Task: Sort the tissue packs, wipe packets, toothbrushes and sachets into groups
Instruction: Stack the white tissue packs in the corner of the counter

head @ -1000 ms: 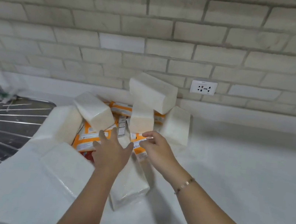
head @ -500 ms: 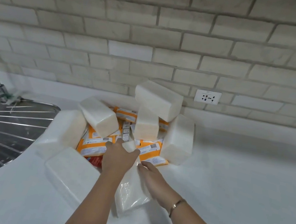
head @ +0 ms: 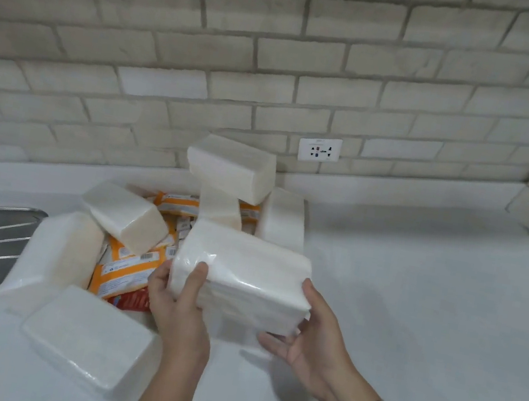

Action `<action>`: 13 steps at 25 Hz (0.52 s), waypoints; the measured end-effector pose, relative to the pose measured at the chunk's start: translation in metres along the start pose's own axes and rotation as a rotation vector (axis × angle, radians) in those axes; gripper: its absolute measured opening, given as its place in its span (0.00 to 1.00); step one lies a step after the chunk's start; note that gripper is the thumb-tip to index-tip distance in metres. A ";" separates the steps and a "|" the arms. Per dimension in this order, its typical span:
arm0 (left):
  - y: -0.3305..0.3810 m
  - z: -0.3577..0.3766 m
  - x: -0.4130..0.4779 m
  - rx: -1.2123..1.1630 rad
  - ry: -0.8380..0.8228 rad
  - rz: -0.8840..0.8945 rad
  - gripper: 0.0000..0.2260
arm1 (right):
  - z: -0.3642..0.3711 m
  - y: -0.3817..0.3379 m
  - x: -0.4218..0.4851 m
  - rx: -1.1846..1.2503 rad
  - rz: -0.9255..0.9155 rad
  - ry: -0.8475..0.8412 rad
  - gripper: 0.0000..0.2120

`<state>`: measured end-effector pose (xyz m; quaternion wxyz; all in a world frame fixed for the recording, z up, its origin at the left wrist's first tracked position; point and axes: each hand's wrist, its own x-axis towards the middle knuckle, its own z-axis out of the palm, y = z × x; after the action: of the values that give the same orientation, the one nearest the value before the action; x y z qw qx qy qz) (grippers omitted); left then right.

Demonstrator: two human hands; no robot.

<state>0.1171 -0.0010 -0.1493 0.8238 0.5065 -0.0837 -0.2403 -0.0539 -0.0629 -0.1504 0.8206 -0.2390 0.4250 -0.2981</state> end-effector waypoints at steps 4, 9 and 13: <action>-0.001 0.008 -0.008 0.090 -0.199 -0.239 0.09 | -0.035 -0.030 0.000 -0.039 -0.183 0.088 0.19; 0.002 0.030 -0.008 0.134 -0.424 -0.464 0.29 | -0.081 -0.064 -0.003 -0.034 -0.249 0.145 0.20; -0.018 0.079 -0.041 0.355 -0.586 -0.541 0.22 | -0.112 -0.082 -0.009 -0.038 -0.259 0.171 0.23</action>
<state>0.0461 -0.0503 -0.1233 0.5729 0.5543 -0.2184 -0.5629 -0.1761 -0.1303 -0.1513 0.7315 -0.2809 0.4645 -0.4127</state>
